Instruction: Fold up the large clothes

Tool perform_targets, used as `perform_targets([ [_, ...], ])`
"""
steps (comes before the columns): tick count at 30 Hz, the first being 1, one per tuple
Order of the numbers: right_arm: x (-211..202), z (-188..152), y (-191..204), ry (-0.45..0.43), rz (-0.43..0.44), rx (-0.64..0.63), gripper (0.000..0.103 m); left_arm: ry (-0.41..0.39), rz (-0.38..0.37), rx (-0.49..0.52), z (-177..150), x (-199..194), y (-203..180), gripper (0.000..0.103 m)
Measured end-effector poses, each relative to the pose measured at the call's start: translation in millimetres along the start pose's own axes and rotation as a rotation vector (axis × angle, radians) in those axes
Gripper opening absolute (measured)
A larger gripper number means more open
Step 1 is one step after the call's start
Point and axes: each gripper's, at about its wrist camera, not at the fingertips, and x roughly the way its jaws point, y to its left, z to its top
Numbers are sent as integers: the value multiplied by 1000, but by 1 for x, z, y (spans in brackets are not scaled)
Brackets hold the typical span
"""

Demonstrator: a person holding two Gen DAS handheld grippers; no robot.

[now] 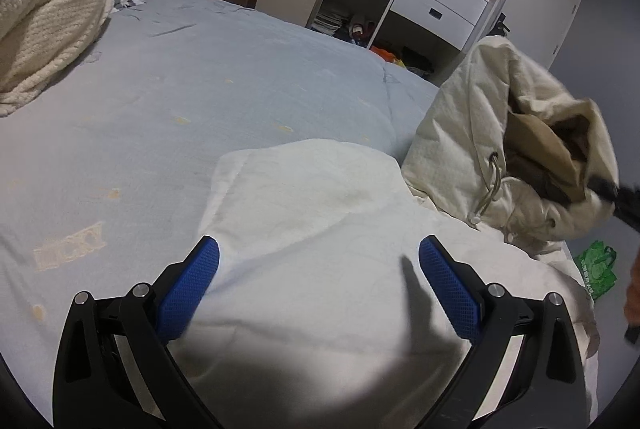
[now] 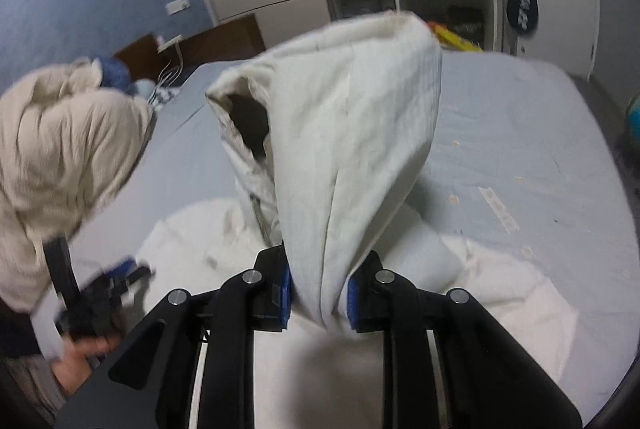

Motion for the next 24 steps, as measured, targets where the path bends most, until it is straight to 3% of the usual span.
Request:
perform_targets([
  [10,-28,-102,36,42,-100,-201,15,-6,-32,-3,-1,-69,4,96],
  [14,-29,-135,41,30,-141,-281,15,0,-86,0,-1,-97,-6,96],
  [20,-34,-151,45,-1,-182,-368,15,-8,-125,12,19,-129,-35,96],
  [24,-37,-156,43,-12,-194,-382,15,1,-179,80,42,-139,-76,96],
])
